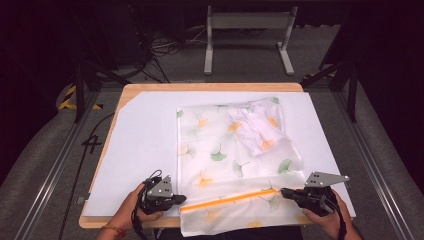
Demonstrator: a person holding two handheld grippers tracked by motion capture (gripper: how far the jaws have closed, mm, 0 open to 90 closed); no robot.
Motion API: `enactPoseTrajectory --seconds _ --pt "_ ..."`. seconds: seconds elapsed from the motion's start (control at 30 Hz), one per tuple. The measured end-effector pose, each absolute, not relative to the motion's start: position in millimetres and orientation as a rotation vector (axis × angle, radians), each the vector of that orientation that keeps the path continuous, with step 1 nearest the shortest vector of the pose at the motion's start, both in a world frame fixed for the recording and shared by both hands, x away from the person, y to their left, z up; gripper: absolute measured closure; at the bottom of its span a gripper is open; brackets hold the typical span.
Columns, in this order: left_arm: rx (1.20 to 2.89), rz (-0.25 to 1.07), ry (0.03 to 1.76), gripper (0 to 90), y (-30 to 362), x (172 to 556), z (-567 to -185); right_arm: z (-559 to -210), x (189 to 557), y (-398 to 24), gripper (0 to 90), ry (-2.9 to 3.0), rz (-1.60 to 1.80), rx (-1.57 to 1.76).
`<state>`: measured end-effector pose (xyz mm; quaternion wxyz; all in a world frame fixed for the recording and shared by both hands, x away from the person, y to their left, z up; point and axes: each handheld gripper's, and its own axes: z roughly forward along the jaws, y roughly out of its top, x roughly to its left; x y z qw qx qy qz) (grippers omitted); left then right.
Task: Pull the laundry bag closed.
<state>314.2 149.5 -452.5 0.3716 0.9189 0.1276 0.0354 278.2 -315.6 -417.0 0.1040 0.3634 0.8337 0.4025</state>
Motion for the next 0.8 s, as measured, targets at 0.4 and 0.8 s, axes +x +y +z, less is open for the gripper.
enactPoseTrajectory --seconds 0.4,0.8 --pt "2.358 0.086 0.312 90.0 150 315 -452 -418 275 -323 90.0 2.426 1.177 1.116" --pt "2.353 0.080 0.323 90.0 150 315 -453 -420 275 -335 90.0 2.416 1.166 1.151"
